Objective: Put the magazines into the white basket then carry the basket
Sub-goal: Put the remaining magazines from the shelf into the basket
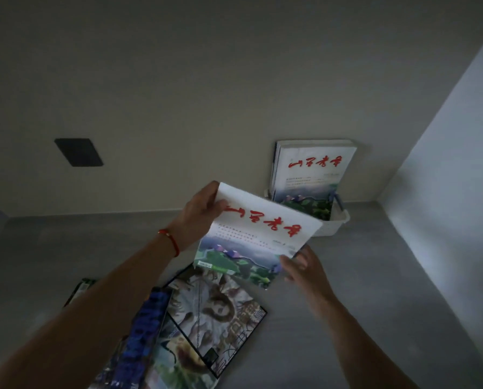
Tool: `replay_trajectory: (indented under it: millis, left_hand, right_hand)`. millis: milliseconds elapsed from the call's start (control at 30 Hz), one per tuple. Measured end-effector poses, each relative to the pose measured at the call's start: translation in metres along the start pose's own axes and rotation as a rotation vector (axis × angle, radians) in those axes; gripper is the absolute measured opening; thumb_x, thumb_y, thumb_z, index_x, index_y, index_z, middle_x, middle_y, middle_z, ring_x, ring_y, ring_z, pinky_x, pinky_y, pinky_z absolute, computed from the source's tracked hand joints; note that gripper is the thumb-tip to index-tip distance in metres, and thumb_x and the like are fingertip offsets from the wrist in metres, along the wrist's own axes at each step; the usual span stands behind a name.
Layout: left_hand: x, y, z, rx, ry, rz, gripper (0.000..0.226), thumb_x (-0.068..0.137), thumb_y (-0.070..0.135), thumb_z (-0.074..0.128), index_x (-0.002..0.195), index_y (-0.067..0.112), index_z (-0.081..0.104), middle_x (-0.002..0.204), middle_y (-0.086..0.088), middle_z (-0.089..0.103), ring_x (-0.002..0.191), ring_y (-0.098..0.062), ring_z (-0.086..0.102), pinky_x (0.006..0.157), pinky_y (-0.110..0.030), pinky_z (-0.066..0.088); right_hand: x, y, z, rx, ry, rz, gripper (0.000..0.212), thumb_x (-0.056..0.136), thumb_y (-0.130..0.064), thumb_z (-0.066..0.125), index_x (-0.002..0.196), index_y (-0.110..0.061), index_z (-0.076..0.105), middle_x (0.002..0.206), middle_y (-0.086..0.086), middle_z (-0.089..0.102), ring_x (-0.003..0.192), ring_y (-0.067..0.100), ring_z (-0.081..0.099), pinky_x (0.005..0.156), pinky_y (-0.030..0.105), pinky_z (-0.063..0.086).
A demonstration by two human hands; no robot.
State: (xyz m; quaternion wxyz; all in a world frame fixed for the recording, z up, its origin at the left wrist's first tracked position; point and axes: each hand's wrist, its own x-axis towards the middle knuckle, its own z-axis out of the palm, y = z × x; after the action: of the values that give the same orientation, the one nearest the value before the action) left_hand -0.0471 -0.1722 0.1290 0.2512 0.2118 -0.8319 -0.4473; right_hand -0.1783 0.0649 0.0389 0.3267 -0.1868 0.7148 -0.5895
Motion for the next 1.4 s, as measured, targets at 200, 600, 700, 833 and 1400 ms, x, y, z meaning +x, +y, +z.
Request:
replay_trajectory:
  millis: [200, 600, 700, 833, 1400]
  left_hand:
    - [0.022, 0.028, 0.024, -0.026, 0.073, -0.021, 0.011, 0.090, 0.011, 0.065, 0.100, 0.013, 0.068, 0.087, -0.002, 0.072, 0.076, -0.012, 0.066, 0.074, -0.033, 0.055]
    - [0.100, 0.068, 0.102, -0.327, 0.328, -0.245, 0.025, 0.086, 0.009, 0.068, 0.077, 0.029, 0.078, 0.078, -0.001, 0.078, 0.079, -0.024, 0.073, 0.080, -0.043, 0.062]
    - [0.122, 0.072, 0.115, -0.413, 0.428, -0.263, 0.021, 0.085, 0.010, 0.068, 0.085, 0.028, 0.079, 0.084, -0.003, 0.078, 0.089, -0.024, 0.074, 0.082, -0.039, 0.061]
    - [0.141, 0.066, 0.129, -0.414, 0.414, -0.315, 0.019, 0.081, 0.016, 0.069, 0.093, 0.027, 0.078, 0.092, -0.004, 0.079, 0.092, -0.022, 0.075, 0.085, -0.042, 0.061]
    - [0.167, 0.010, 0.185, -0.246, 0.525, -0.519, 0.019, 0.084, 0.016, 0.066, 0.102, 0.015, 0.071, 0.095, -0.010, 0.075, 0.092, -0.028, 0.071, 0.086, -0.044, 0.060]
  right_hand:
    - [0.043, -0.040, -0.076, -0.521, 0.144, -0.299, 0.014, 0.092, -0.031, 0.066, 0.093, -0.022, 0.076, 0.078, -0.010, 0.074, 0.074, 0.006, 0.069, 0.064, 0.026, 0.051]
    - [0.146, -0.108, -0.162, -0.450, 0.240, -0.347, 0.027, 0.098, -0.034, 0.054, 0.114, -0.018, 0.069, 0.095, 0.000, 0.076, 0.073, 0.011, 0.072, 0.063, 0.019, 0.051]
    - [0.166, -0.112, -0.167, -0.387, 0.262, -0.344, 0.026, 0.096, -0.034, 0.056, 0.112, -0.019, 0.070, 0.093, 0.002, 0.077, 0.071, 0.011, 0.073, 0.062, 0.021, 0.049]
    - [0.187, -0.111, -0.177, -0.427, 0.300, -0.320, 0.026, 0.095, -0.034, 0.057, 0.109, -0.017, 0.070, 0.096, 0.003, 0.077, 0.078, 0.018, 0.073, 0.073, 0.028, 0.055]
    - [0.230, -0.050, -0.167, -0.546, 0.199, -0.202, 0.028, 0.096, -0.019, 0.054, 0.121, -0.012, 0.064, 0.107, 0.013, 0.075, 0.096, 0.030, 0.071, 0.085, 0.032, 0.053]
